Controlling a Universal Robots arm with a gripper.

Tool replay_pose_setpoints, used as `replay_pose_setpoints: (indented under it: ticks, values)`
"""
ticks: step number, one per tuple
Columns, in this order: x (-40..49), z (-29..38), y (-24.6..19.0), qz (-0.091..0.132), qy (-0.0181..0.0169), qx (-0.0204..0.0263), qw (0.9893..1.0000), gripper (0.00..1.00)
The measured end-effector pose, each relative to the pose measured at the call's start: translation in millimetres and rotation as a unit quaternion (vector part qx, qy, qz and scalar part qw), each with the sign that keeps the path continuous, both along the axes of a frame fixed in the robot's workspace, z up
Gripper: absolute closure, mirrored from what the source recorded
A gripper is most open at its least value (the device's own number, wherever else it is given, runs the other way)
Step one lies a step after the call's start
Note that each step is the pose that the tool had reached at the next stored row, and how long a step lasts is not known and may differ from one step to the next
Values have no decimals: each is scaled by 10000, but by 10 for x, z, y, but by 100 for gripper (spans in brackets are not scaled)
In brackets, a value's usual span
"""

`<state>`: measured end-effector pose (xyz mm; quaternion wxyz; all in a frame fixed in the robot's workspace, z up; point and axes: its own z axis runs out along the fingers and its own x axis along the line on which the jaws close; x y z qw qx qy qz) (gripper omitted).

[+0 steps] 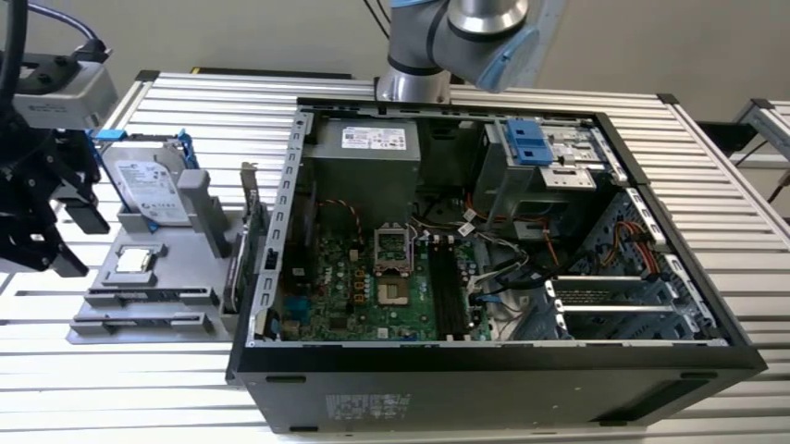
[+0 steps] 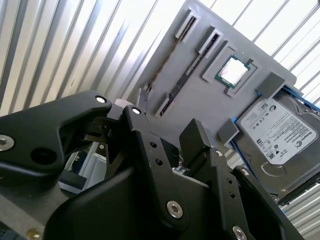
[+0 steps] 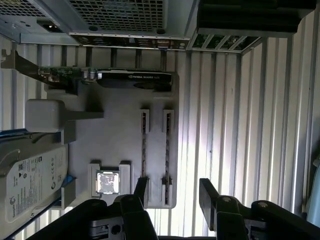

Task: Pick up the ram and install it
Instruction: 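Pick up the ram and move it above insertion slot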

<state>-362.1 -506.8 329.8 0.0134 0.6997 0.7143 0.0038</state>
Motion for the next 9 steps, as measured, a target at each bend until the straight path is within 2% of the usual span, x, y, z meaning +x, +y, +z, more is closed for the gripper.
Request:
replay_pose_setpoints:
  ticks: [9]
  values:
    - [1,-74,12,2,7,7,10000,0]
